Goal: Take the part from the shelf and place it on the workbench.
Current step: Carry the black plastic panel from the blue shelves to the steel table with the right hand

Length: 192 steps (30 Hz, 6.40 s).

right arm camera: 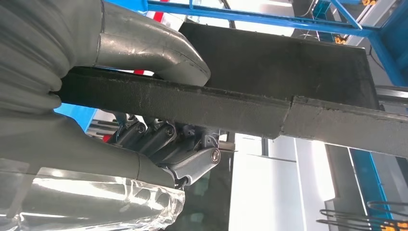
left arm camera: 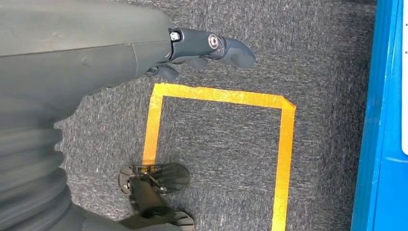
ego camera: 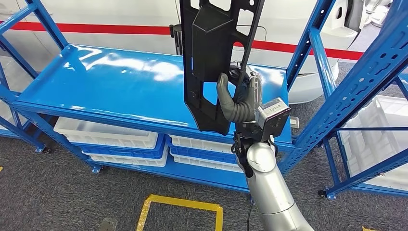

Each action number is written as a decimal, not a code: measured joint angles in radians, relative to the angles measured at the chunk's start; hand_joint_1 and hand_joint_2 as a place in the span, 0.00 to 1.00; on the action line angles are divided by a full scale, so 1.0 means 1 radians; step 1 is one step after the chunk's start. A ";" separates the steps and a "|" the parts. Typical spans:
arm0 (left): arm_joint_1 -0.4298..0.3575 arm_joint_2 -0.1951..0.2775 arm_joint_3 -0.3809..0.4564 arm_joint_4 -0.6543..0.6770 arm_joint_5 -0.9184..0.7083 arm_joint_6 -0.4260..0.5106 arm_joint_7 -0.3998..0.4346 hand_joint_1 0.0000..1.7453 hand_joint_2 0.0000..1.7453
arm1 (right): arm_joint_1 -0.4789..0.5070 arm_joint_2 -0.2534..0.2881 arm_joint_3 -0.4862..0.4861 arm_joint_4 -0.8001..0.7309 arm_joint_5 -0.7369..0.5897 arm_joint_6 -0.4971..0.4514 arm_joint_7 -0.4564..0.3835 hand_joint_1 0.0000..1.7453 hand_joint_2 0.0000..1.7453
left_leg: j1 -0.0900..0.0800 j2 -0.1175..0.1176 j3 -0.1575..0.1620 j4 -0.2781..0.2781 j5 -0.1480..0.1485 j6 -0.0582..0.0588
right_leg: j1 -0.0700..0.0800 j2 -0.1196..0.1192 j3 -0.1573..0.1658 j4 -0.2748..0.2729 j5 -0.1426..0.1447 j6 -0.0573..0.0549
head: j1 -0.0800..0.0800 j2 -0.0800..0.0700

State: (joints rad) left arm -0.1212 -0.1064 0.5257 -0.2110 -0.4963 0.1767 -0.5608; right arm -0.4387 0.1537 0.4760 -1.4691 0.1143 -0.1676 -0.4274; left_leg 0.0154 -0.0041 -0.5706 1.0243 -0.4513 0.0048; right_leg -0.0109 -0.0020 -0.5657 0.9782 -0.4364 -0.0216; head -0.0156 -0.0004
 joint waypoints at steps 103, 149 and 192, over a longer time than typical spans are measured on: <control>-0.002 -0.012 0.017 -0.006 -0.020 0.014 -0.033 0.00 1.00 | 0.045 -0.009 0.001 -0.039 0.095 -0.003 -0.054 1.00 1.00 | -0.004 -0.005 -0.068 -0.045 0.086 0.051 | -0.007 0.002 -0.090 0.279 -0.189 0.031 | 0.010 -0.001; 0.010 -0.009 0.028 -0.006 -0.025 0.032 -0.070 0.00 1.00 | 0.088 -0.019 0.025 -0.081 0.133 -0.012 -0.069 1.00 1.00 | 0.008 0.000 -0.205 0.267 -0.072 -0.016 | -0.013 -0.023 0.022 -0.001 -0.034 0.000 | 0.006 -0.001; -0.002 -0.024 0.040 -0.005 -0.068 0.051 -0.041 0.00 1.00 | 0.198 -0.104 0.016 -0.036 0.055 0.023 -0.239 1.00 1.00 | -0.013 0.000 -0.034 -0.045 0.055 0.058 | 0.004 -0.015 -0.062 0.163 -0.118 0.006 | 0.011 -0.001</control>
State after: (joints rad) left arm -0.1234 -0.1307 0.5656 -0.2162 -0.5643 0.2280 -0.6021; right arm -0.2403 0.0497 0.4925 -1.5049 0.1688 -0.1442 -0.6665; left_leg 0.0026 -0.0041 -0.6047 0.9796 -0.3966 0.0628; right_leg -0.0070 -0.0175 -0.6273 1.1410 -0.5540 -0.0155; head -0.0047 -0.0011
